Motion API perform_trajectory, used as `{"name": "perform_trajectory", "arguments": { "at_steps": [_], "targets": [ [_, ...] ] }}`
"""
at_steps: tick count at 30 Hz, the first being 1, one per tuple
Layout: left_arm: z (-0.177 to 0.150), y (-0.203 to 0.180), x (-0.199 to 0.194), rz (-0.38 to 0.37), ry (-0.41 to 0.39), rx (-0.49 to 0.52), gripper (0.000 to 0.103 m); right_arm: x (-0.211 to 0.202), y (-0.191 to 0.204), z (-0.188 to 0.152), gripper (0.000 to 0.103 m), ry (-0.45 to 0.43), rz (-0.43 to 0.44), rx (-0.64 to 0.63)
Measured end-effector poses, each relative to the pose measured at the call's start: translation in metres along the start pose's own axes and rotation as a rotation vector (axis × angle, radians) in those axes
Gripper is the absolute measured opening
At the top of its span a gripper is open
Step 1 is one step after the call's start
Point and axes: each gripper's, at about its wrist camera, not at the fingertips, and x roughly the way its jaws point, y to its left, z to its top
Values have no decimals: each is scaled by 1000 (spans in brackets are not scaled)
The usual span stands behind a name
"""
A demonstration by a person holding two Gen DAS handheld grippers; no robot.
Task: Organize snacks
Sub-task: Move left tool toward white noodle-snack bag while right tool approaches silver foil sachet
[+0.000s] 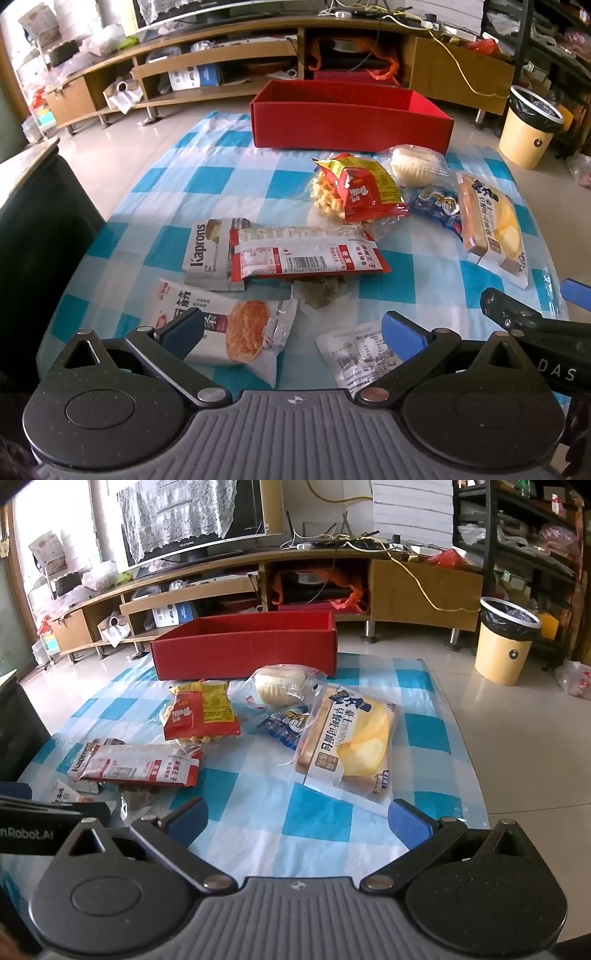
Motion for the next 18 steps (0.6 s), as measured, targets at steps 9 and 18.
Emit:
{"name": "perform_trajectory", "arguments": {
  "at_steps": [9,18],
  "targets": [
    [0,-1,-1,0,1,1,103,2,2,0,103,6,4,-5],
    [-1,0,-1,2,2,1,103,4,3,-1,103,15,6,-8]
  ]
}}
